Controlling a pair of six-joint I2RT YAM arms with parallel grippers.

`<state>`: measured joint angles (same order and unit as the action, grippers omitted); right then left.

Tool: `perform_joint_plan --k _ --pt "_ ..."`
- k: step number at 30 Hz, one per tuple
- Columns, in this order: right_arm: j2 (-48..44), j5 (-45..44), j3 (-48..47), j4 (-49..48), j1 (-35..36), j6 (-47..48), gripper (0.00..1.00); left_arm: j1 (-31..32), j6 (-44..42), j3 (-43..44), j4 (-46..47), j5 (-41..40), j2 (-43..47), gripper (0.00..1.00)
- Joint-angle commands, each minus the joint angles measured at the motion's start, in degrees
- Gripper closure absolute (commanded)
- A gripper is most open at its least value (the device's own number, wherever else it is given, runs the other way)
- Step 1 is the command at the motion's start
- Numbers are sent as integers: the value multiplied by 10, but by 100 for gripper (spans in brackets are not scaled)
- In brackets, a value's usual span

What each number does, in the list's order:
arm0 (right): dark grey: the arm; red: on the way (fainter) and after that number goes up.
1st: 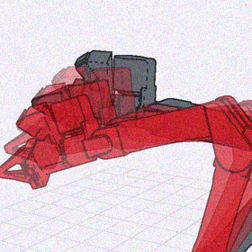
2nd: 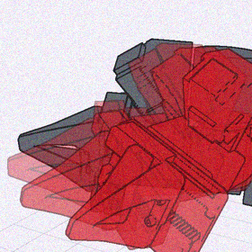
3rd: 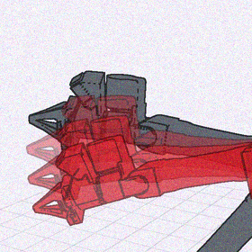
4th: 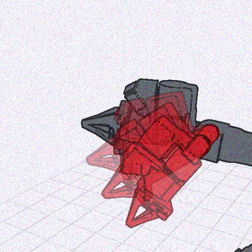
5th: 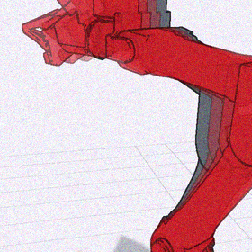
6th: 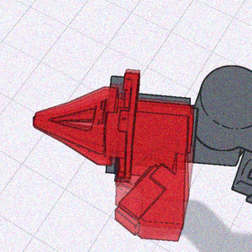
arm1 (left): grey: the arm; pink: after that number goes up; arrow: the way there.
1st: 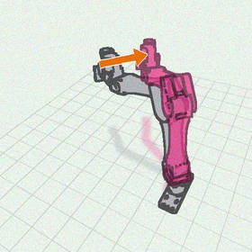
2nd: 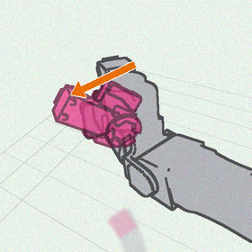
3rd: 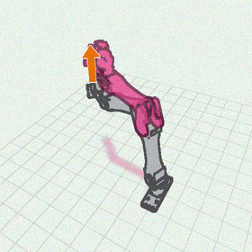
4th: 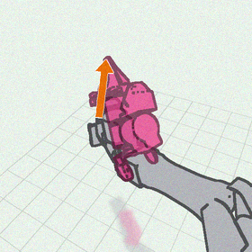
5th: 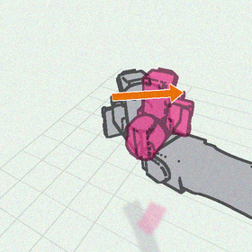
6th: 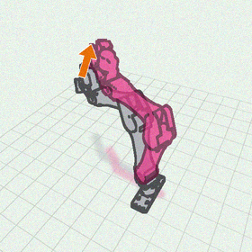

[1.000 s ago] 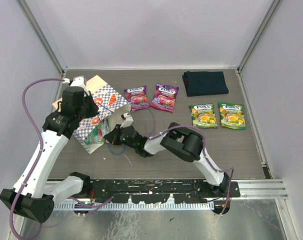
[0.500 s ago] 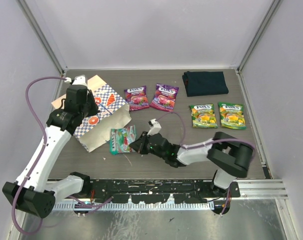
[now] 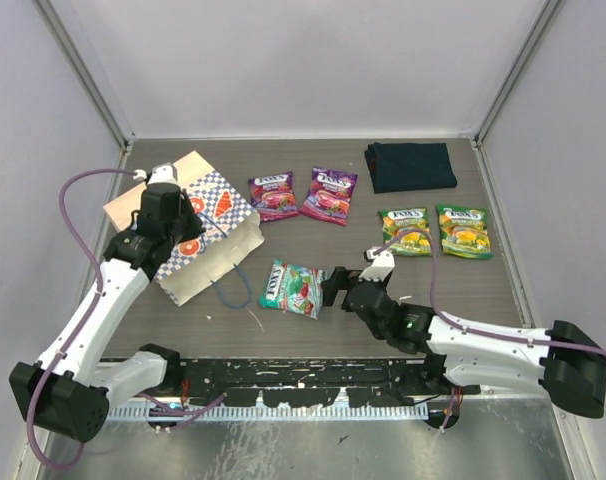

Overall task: Take the snacks out of the paper bag
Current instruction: Place the snack at the center of the board, then move the snack to the center of the board.

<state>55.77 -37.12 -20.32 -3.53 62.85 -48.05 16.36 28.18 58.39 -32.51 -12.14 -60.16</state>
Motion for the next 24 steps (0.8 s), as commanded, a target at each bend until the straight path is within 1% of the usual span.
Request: perform_joint_plan --k 1,2,4,8,11,14,17,21,24 --pt "-32 -62 -83 106 -1 161 0 -3 13 -10 55 10 -2 100" --pt "-21 -40 -101 103 -1 216 0 -4 13 -11 56 16 -6 100" --pt "27 15 -149 103 -1 290 0 -4 12 -10 58 29 -13 100" --pt "177 118 -251 148 -1 380 0 -4 7 -14 63 53 -12 100" --pt "277 164 -293 141 -1 433 0 -3 3 -27 76 65 0 100" --pt "348 212 -319 122 -9 450 0 -4 -6 -28 75 63 4 100" --pt "398 262 -331 115 -19 450 0 -3 -18 -23 67 63 4 100" --pt "423 257 -322 108 -22 441 0 -3 -25 -26 67 65 8 100" --pt "420 252 -296 92 -33 409 0 -3 -23 -28 76 73 12 100"
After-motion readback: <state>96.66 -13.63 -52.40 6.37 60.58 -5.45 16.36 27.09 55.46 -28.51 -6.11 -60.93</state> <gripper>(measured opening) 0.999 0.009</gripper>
